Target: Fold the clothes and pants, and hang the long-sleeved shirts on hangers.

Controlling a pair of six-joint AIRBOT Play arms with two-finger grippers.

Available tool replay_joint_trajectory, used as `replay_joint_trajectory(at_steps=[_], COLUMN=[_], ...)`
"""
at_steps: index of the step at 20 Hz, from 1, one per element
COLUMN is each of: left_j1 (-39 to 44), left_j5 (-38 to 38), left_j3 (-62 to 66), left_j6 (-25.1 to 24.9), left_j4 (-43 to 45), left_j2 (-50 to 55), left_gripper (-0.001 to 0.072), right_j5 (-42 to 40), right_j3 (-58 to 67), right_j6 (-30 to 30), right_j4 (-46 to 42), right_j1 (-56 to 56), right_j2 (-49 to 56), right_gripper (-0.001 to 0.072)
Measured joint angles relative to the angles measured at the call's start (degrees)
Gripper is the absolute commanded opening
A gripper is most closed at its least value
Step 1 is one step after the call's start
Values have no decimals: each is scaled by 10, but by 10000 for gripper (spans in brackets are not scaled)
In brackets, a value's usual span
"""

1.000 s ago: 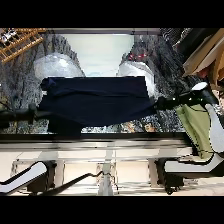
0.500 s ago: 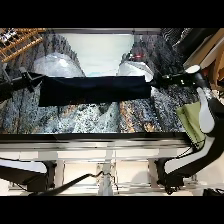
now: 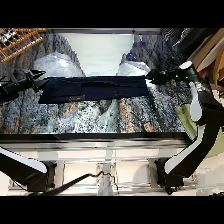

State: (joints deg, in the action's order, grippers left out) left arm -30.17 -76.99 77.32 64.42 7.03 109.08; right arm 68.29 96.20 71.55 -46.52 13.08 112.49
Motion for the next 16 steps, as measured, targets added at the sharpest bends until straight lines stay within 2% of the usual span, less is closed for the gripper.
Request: replay_joint_trajectory(at_steps=[4, 5, 6, 7, 8, 9, 10, 13, 16], left_j1=[-5, -3, 1, 7, 16, 25, 39, 98, 172], left_j5=[-43, -47, -51, -54, -53, -52, -46, -16, 18], left_j3=[2, 2, 2, 2, 2, 2, 2, 2, 2], left_j6=[-6, -8, -10, -12, -14, -15, -20, -35, -19], left_j4=[65, 84, 105, 125, 146, 164, 181, 256, 370], left_j2=[-37, -47, -57, -65, -72, -77, -81, -87, -89], left_gripper=[456, 413, 325, 253, 146, 51, 5, 4, 5], right_j5=[54, 59, 59, 57, 55, 48, 44, 52, 85], right_j3=[-4, -5, -5, -5, -4, -2, 4, 23, 30], right_j6=[-3, -7, -11, -18, -27, -32, -38, -33, 12], right_j4=[-19, -16, -8, 5, 11, 14, 15, -31, -157], right_j1=[18, 16, 10, 1, -9, -18, -25, -32, -5], right_j2=[10, 17, 24, 32, 41, 47, 51, 42, -17], right_gripper=[580, 579, 541, 383, 132, 67, 18, 15, 14])
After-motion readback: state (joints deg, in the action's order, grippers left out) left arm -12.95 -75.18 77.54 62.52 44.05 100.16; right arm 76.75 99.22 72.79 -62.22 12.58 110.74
